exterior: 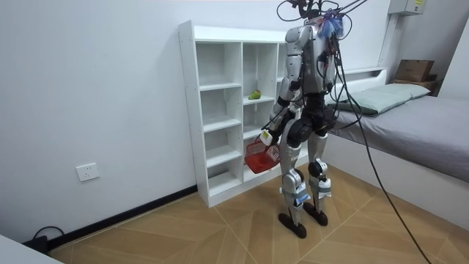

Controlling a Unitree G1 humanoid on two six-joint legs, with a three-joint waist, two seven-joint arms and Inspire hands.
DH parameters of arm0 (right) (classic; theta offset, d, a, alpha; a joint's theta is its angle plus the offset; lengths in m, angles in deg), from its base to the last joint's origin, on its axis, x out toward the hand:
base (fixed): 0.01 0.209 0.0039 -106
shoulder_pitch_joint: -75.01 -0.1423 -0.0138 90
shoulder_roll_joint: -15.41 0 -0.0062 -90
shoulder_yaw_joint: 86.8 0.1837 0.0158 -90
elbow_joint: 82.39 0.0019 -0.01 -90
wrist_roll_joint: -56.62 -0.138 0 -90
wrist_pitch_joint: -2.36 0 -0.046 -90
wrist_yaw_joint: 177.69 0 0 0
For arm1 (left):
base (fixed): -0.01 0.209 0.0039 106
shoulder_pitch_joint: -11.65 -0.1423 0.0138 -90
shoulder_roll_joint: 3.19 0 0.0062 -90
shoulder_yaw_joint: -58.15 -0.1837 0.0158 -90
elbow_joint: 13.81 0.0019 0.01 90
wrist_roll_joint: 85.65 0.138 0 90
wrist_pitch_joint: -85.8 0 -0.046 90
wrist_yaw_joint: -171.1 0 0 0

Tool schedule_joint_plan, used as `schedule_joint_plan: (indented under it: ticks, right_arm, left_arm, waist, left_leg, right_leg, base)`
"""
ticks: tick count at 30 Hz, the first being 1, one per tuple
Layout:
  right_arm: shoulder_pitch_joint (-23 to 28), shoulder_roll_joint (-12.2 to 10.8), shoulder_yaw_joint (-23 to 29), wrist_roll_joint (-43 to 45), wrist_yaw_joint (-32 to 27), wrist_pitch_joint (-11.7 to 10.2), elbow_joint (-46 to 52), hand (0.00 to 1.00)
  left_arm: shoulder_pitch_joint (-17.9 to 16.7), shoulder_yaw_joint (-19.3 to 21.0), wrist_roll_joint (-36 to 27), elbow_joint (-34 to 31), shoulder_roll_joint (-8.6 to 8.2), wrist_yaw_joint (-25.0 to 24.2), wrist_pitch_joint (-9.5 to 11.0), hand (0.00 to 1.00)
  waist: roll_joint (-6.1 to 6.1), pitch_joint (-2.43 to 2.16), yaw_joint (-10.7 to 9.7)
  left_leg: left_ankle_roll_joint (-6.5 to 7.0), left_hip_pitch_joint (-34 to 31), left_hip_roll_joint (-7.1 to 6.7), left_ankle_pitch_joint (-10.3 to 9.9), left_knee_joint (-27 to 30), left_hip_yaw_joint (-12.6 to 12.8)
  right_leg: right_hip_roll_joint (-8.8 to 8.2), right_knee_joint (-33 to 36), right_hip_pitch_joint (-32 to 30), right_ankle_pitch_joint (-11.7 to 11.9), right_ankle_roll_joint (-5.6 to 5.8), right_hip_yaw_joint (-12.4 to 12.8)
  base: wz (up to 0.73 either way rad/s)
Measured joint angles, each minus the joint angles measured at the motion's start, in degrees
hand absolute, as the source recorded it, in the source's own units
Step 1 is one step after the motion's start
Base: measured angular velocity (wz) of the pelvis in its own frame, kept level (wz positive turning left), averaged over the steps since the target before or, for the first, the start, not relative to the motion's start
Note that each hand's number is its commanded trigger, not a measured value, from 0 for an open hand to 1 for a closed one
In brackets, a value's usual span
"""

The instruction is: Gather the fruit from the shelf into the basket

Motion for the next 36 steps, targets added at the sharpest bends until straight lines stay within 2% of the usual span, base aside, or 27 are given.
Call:
schedule_joint_plan:
  ticks: [3,9,20,28,35,36]
  right_arm:
    - [-0.19,-0.04,-0.01,-0.22,0.01,0.00,-0.43,1.00]
    - [-0.68,-0.13,0.01,-0.26,0.03,0.00,-0.59,1.00]
    - [-0.76,-0.42,-0.15,-4.87,0.16,0.01,-0.76,1.00]
    - [-1.61,-0.81,-0.62,-10.59,1.39,0.01,-0.48,1.00]
    - [-2.98,-1.05,-0.48,-10.96,2.69,-0.30,-0.47,1.00]
    - [-2.98,-1.12,-0.49,-10.97,2.69,-0.30,-0.47,0.58]
  left_arm:
    - [0.02,-0.06,0.00,0.20,-0.14,0.00,0.00,1.00]
    - [0.56,-0.06,0.04,0.60,-0.81,-0.01,-0.01,1.00]
    - [0.57,-0.17,0.05,0.59,-0.77,-0.05,-0.05,1.00]
    - [0.58,-0.55,-0.12,0.68,-0.99,-0.10,-0.08,1.00]
    - [0.56,-1.03,-0.12,0.71,-1.13,-0.10,0.01,1.00]
    - [0.55,-1.14,-0.12,0.71,-1.13,-0.10,0.02,1.00]
  waist:
    - [-0.10,0.10,0.02]
    - [0.53,0.50,0.02]
    - [1.34,0.22,0.21]
    - [1.37,0.22,0.16]
    - [1.38,0.22,0.08]
    - [1.39,0.22,0.07]
  left_leg:
    - [-0.02,0.09,0.01,0.06,-0.21,0.01]
    - [-0.01,0.15,-0.01,0.09,-0.10,0.01]
    - [-0.02,0.73,0.02,0.13,-0.36,0.24]
    - [0.01,1.15,0.09,0.16,-0.17,0.94]
    - [0.03,1.08,0.09,0.20,-0.36,0.97]
    - [0.03,1.10,0.09,0.22,-0.35,0.96]
  right_leg:
    - [0.00,0.00,-0.01,0.00,0.00,-0.01]
    - [-0.02,-0.01,-0.01,0.00,0.00,0.06]
    - [0.03,-0.01,0.03,0.00,0.01,1.42]
    - [-0.06,0.00,0.44,-0.01,0.01,1.43]
    - [-0.02,0.04,0.45,-0.01,0.01,1.30]
    - [-0.03,0.04,0.45,-0.01,0.02,1.31]
  base:
    - [0.00]
    - [0.00]
    - [-0.01]
    - [-0.03]
    - [0.00]
    - [0.00]
